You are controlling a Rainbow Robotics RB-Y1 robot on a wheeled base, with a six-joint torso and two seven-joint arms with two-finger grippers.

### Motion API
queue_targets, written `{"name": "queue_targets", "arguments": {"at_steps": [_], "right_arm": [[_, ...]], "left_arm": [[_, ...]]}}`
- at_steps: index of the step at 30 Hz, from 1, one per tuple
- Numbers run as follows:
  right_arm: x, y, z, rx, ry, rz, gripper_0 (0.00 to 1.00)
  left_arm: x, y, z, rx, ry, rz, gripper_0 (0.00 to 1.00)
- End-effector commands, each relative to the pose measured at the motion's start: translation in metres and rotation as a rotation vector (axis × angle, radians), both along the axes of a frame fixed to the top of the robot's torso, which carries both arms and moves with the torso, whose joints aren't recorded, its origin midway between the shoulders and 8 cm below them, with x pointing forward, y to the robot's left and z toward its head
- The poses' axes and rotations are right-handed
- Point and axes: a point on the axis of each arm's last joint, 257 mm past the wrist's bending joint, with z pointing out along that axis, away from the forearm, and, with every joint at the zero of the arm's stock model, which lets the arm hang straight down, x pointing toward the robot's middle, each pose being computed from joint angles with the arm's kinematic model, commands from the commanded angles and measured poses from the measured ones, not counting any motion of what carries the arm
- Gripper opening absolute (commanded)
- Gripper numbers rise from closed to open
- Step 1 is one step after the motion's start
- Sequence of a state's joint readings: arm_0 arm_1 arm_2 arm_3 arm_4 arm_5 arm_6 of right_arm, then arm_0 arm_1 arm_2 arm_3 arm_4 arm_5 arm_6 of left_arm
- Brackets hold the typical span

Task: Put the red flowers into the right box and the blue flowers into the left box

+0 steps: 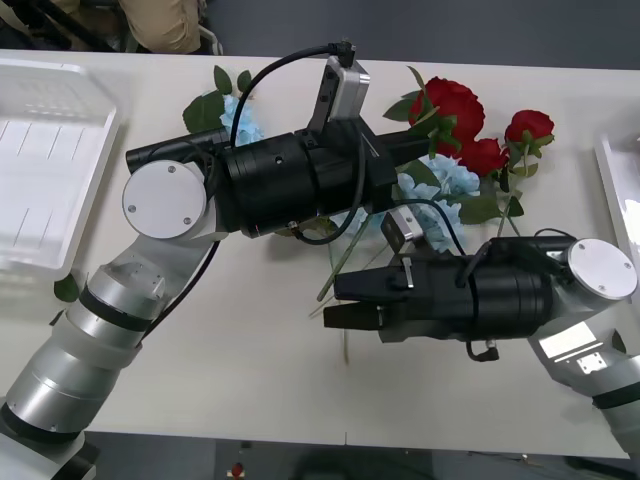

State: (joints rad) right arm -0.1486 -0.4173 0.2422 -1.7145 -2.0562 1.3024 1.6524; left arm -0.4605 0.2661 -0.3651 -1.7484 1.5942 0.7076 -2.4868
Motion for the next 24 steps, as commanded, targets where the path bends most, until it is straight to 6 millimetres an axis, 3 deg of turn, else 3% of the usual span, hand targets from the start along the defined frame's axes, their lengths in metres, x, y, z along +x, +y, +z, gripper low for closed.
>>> {"name": "queue_targets", "arguments": {"at_steps": [1, 8, 15, 19, 22, 24], "right_arm": [[-0.008, 0.023, 0.026, 0.078, -0.025, 0.001, 1.00], [-0.004, 0.044, 0.031, 0.101, -0.027, -0.044, 1.00], [0.000, 0.042, 0.032, 0.107, -0.027, -0.062, 1.00], [0.004, 0.043, 0.034, 0.115, -0.025, -0.075, 0.83], [0.006, 0.044, 0.036, 0.122, -0.024, -0.084, 0.82], [0.006, 0.045, 0.037, 0.125, -0.023, -0.087, 0.74]], "left_arm": [[-0.002, -0.002, 0.020, 0.003, -0.092, -0.001, 0.00], [-0.002, -0.002, 0.020, 0.003, -0.092, -0.001, 0.00], [-0.002, -0.002, 0.020, 0.003, -0.092, -0.001, 0.00], [-0.002, -0.002, 0.020, 0.003, -0.092, -0.001, 0.00], [-0.002, -0.002, 0.020, 0.003, -0.092, -0.001, 0.00], [-0.002, -0.002, 0.020, 0.003, -0.092, -0.001, 0.00]]}}
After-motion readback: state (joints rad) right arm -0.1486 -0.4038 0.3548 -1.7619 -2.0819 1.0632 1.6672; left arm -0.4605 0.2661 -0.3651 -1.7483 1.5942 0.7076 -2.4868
